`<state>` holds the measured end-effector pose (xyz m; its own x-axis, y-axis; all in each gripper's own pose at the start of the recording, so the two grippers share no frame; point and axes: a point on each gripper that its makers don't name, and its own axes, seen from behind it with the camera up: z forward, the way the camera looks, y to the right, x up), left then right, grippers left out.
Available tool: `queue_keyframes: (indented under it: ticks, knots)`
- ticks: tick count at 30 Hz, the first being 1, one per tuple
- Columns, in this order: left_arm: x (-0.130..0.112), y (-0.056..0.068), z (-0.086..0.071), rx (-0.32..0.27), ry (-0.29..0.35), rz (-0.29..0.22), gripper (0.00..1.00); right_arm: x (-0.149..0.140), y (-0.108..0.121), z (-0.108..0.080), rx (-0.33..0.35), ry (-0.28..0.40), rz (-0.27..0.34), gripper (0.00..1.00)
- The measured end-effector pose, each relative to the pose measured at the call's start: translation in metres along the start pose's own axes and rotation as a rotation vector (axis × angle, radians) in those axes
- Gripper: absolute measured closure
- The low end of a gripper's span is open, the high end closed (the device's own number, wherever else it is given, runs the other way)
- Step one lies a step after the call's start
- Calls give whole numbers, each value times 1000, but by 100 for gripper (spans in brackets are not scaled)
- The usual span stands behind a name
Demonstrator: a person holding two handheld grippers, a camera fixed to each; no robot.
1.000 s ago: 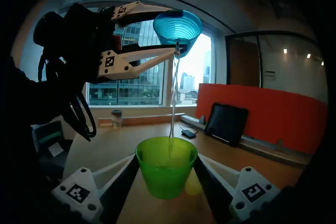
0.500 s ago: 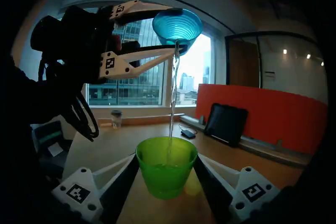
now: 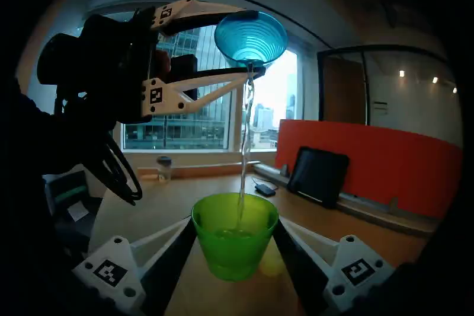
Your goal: Pour water
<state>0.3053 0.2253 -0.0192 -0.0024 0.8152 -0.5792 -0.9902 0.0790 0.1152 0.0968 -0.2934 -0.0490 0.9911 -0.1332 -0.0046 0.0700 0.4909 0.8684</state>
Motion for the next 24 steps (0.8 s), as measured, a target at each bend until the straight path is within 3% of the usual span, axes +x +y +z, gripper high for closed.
queue_keyframes:
  ticks: [14, 24]
  knots:
    - [9, 7, 0, 4, 9, 92, 13, 1, 1, -1, -3, 6, -1, 11]
    - [13, 2, 3, 15, 21, 119, 13, 1, 1, -1, -4, 10, 0, 11]
